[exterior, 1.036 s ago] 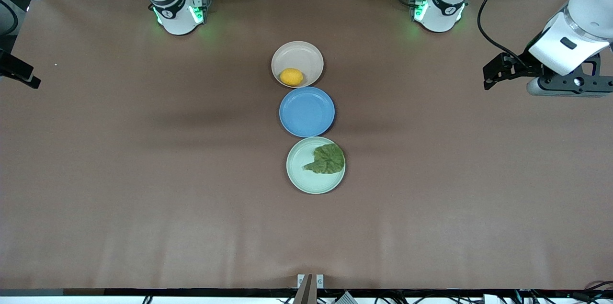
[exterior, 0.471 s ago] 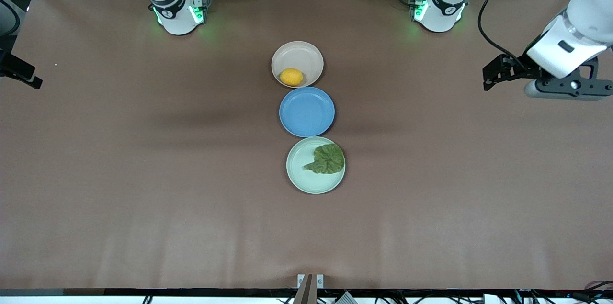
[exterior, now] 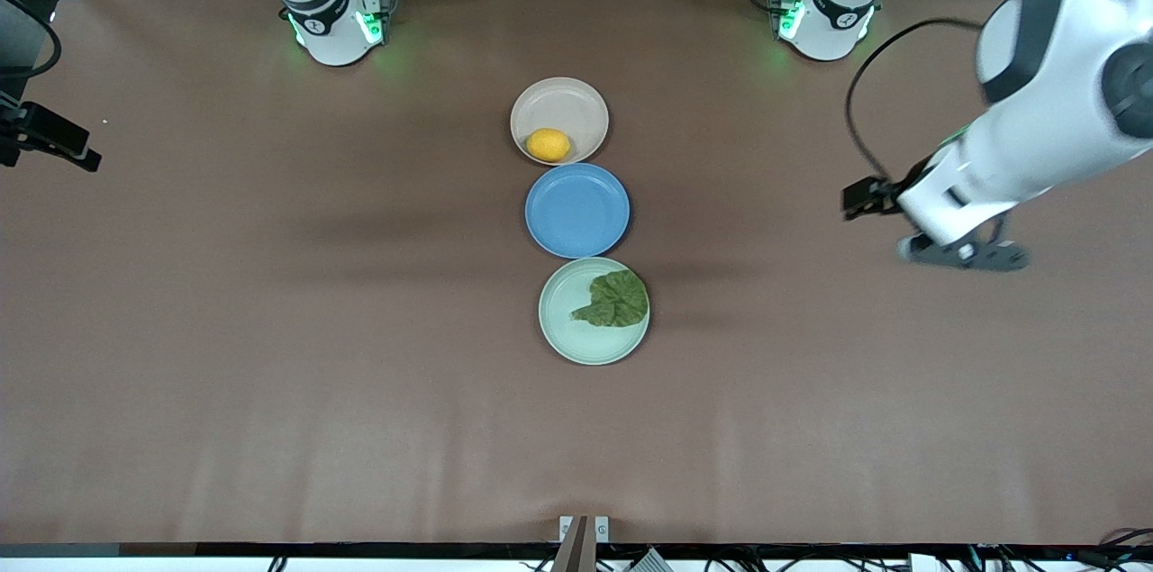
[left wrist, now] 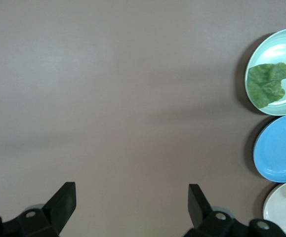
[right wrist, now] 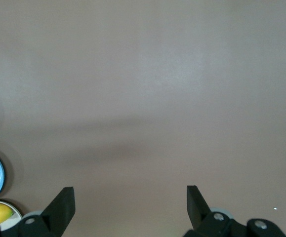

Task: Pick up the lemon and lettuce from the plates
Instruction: 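Reach the left gripper to the lettuce while the right gripper reaches the lemon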

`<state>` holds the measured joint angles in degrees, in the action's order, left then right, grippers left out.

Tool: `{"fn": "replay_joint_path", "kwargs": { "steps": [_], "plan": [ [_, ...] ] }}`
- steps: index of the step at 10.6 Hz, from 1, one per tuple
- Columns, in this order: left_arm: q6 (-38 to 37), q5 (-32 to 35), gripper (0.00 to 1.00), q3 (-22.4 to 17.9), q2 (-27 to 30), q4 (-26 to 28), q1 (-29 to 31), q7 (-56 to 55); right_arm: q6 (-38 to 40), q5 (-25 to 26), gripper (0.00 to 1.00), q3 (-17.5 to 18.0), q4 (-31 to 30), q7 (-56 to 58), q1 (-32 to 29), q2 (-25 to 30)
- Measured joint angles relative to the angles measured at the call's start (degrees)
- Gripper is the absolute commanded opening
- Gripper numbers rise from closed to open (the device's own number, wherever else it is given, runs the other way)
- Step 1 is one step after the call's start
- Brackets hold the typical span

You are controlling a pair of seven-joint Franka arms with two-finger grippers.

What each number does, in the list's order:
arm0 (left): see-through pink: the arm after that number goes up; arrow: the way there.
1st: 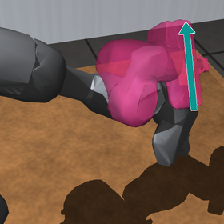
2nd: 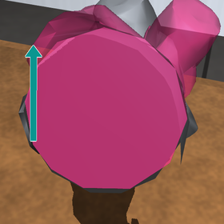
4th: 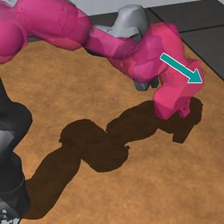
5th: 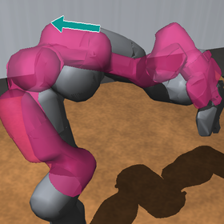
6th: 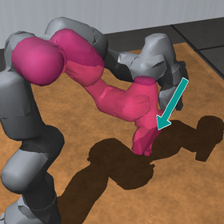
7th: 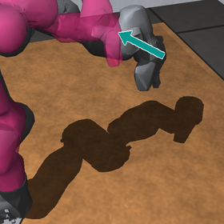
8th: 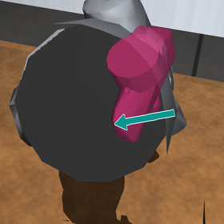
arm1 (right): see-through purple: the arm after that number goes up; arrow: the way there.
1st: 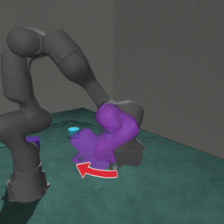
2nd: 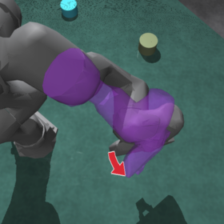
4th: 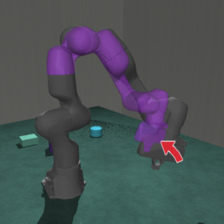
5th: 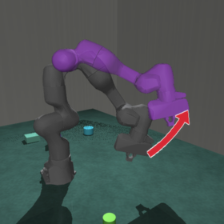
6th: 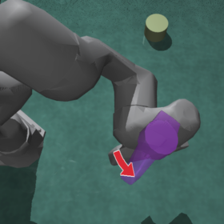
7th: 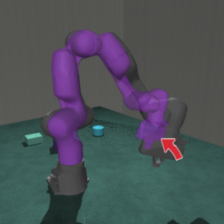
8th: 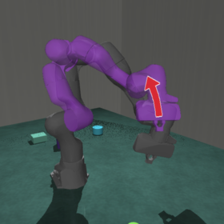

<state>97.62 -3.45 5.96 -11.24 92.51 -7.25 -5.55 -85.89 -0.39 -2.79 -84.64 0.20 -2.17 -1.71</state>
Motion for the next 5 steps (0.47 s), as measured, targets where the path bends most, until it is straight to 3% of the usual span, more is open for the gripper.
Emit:
{"fn": "replay_joint_path", "kwargs": {
  "steps": [3,5],
  "plan": [
    [6.7,-2.5,1.0,1.5,-6.6,0.5,-1.7,-0.8,-2.6,-0.4,1.0,0.6,-2.5,-6.1,2.3,-0.1],
    [12.8,-2.5,1.0,1.6,-11.5,0.6,-6.2,-6.8,-4.8,-0.5,1.0,3.3,-5.2,-14.8,4.5,-0.1]
  ]
}}
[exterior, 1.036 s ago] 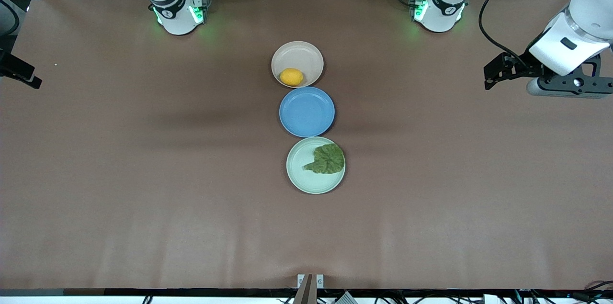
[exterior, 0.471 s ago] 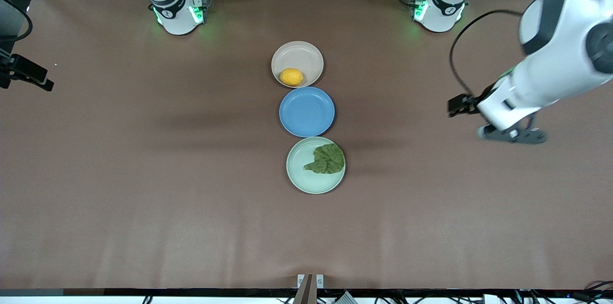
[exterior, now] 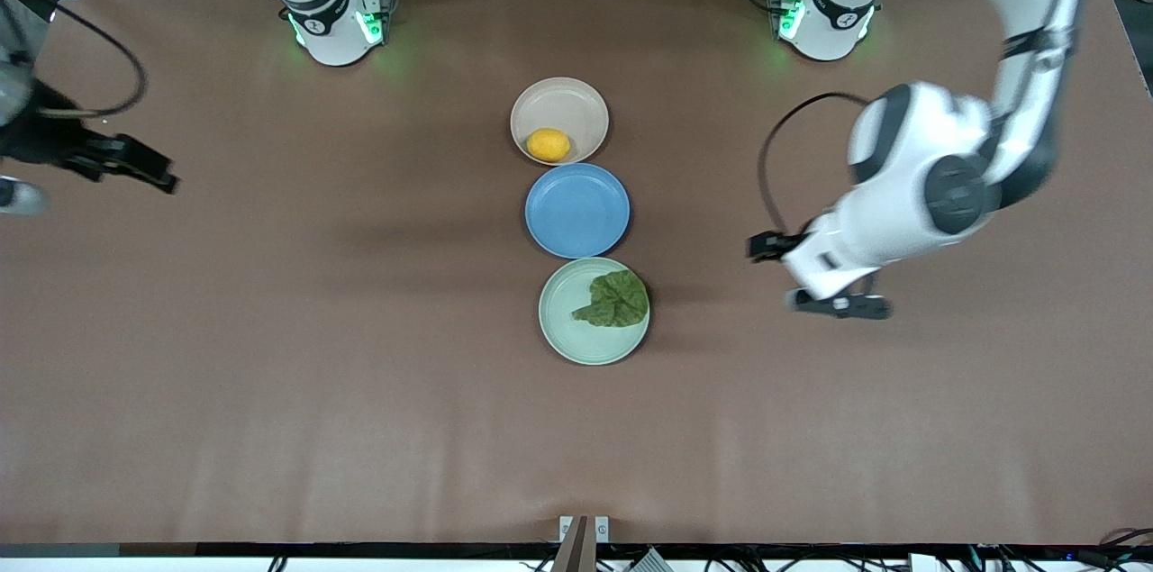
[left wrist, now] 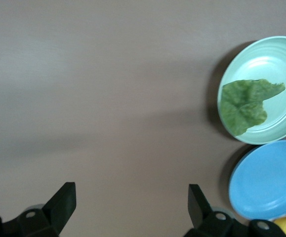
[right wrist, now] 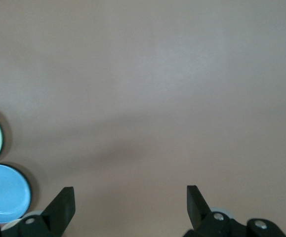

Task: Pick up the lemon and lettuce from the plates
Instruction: 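Reach the left gripper to the lettuce while the right gripper reaches the lemon, then lower both grippers and close them on the lettuce and lemon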

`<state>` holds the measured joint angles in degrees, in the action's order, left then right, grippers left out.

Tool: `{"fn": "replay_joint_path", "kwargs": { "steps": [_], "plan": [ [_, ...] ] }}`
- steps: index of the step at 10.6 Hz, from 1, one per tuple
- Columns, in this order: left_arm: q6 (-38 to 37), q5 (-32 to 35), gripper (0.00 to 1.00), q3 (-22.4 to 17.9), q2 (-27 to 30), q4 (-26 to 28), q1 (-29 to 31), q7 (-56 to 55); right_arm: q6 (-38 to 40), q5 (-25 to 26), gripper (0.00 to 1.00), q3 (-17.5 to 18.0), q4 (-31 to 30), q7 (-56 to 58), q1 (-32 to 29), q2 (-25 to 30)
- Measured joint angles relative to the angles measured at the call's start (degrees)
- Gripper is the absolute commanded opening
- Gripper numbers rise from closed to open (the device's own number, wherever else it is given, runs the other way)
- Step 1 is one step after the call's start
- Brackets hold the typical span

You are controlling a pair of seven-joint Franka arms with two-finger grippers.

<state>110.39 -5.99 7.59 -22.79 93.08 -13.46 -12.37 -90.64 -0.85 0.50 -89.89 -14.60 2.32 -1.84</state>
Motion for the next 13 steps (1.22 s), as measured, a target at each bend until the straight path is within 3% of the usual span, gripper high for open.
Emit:
{"fn": "replay_joint_path", "kwargs": {
  "steps": [3,9,13],
  "plan": [
    [8.9,0.6,1.0,-0.1,-7.3,-0.4,-6.3,-9.0,-5.3,0.0,1.0,7.5,-5.1,-13.2,0.9,-0.1],
    [18.2,5.8,1.0,-0.3,-18.0,-7.6,-14.0,-24.4,-23.7,0.0,1.0,27.6,-21.8,-40.3,2.8,-0.4],
    [26.4,6.8,1.0,-0.9,-22.5,-7.7,-17.7,-27.9,-34.3,0.1,1.0,31.0,-28.7,-48.5,10.7,-4.2]
  ]
}}
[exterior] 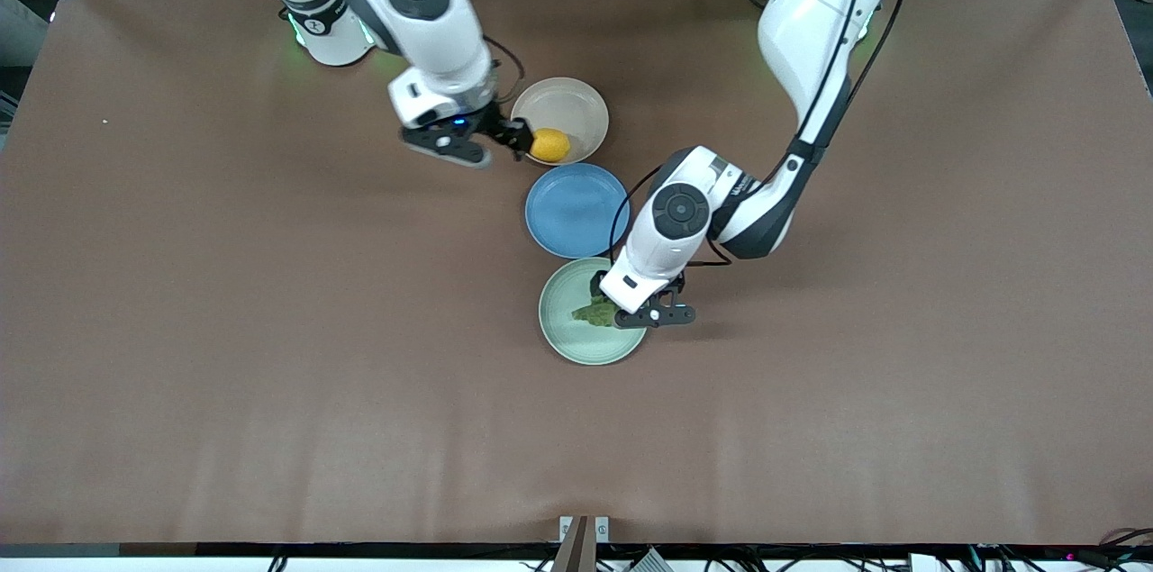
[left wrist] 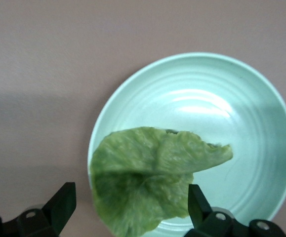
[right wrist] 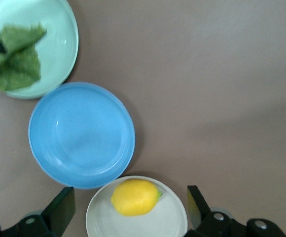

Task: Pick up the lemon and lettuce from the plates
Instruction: 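Lower both grippers and close them on the lettuce and lemon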

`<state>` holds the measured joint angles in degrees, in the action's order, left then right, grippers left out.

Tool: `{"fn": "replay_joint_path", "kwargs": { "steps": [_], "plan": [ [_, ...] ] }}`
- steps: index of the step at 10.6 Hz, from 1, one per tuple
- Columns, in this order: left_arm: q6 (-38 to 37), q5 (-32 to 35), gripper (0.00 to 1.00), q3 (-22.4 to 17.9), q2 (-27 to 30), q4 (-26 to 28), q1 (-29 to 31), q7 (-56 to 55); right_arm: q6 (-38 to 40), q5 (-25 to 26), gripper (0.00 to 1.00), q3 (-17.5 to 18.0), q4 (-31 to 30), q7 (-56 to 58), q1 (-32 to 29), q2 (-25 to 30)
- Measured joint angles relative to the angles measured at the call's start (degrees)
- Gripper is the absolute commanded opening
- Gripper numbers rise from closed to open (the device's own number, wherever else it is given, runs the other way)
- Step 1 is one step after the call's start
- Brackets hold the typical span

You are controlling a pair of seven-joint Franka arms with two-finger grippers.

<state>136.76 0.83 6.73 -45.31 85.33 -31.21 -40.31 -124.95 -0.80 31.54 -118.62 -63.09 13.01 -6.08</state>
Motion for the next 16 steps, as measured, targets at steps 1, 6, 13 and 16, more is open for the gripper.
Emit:
{"fn": "replay_joint_path", "kwargs": {
  "steps": [1,6,13,16],
  "plan": [
    [0.6,0.0,1.0,-0.7,-0.8,0.0,-0.8,-0.2,-2.0,1.0,1.0,0.1,-0.6,-1.6,2.0,-1.9],
    [2.0,0.0,1.0,-1.9,-2.3,-0.2,-2.3,-2.0,-9.5,16.0,1.0,0.2,-1.5,-14.7,8.5,-14.1],
    [3.8,0.0,1.0,-4.1,-3.6,-0.2,-5.7,-3.8,-15.5,25.7,1.0,0.2,-4.7,-26.1,13.0,-19.4],
    [4.6,0.2,1.0,-5.1,-3.7,-0.7,-6.1,-3.8,-16.1,30.3,0.81,0.2,-4.8,-29.6,13.3,-21.3]
  ]
}}
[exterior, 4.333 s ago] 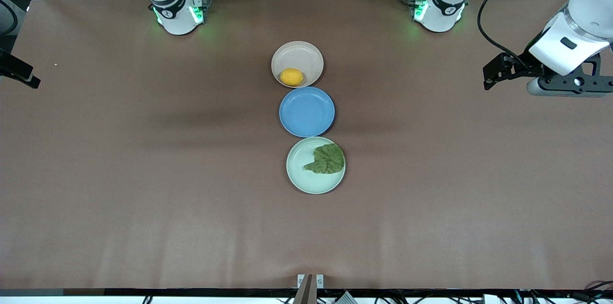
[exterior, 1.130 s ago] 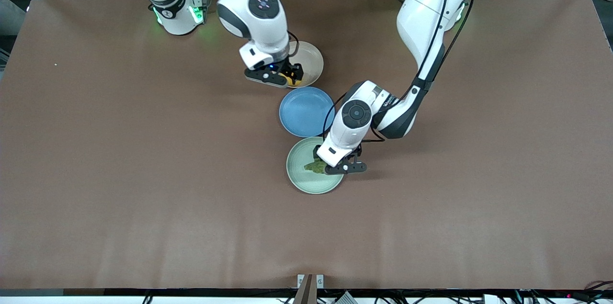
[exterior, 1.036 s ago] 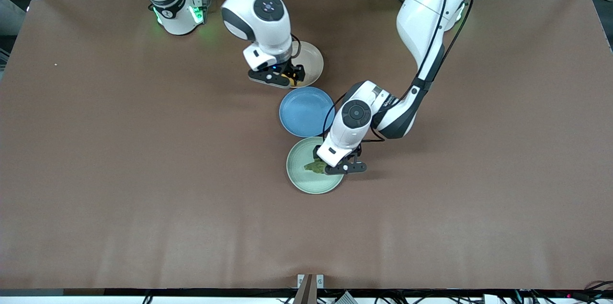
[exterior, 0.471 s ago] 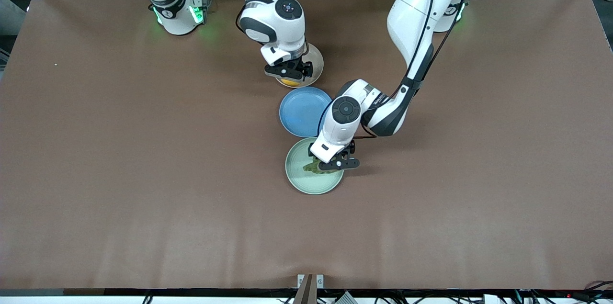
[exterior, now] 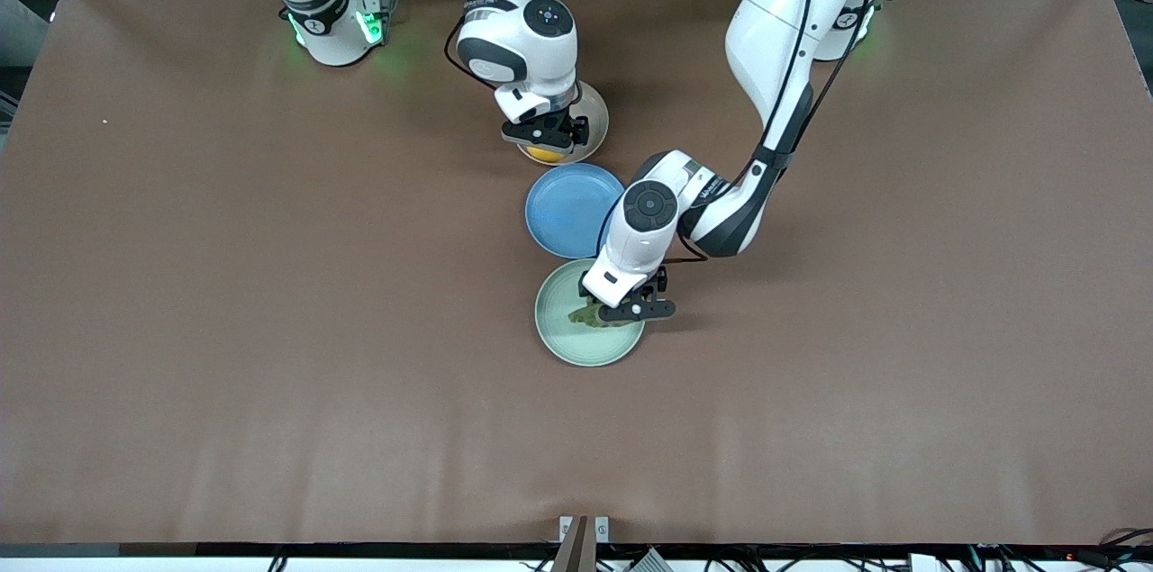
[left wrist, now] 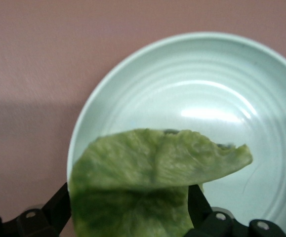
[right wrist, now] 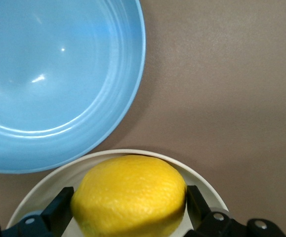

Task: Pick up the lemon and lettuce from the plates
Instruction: 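Lower both grippers and close them on the lettuce and lemon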

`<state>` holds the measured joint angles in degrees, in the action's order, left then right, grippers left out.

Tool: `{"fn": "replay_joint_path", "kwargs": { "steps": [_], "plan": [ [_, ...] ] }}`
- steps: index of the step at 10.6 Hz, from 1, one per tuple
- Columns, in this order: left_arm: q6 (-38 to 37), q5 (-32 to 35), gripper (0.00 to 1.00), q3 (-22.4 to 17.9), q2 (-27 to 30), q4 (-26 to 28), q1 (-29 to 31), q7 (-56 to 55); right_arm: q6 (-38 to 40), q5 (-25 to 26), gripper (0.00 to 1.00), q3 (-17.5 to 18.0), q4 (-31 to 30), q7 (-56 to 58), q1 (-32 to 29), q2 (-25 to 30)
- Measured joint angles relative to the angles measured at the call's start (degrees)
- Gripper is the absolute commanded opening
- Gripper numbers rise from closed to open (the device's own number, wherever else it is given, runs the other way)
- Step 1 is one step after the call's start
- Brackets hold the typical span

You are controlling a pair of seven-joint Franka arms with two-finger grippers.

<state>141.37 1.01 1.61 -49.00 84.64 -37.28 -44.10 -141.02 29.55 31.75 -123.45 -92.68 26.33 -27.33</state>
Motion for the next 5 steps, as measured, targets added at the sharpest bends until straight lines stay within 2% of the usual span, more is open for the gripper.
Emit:
{"fn": "replay_joint_path", "kwargs": {
  "steps": [1,3,4,5],
  "plan": [
    [0.0,1.6,1.0,-0.3,0.0,-0.5,0.0,0.0,0.0,1.1,0.56,0.0,0.0,-0.8,0.0,-0.5],
    [0.0,3.4,1.0,-0.4,0.4,-1.0,-0.1,0.0,0.0,2.3,0.23,0.0,0.0,-1.2,0.1,-0.7],
    [0.0,3.5,1.0,-0.4,0.6,-1.0,-0.1,0.0,0.0,2.5,0.09,0.0,0.0,-1.2,0.1,-0.7],
    [0.0,3.5,1.0,-0.4,0.7,-1.0,-0.2,0.0,0.0,2.6,0.0,0.0,0.0,-1.3,0.1,-0.7]
  ]
}}
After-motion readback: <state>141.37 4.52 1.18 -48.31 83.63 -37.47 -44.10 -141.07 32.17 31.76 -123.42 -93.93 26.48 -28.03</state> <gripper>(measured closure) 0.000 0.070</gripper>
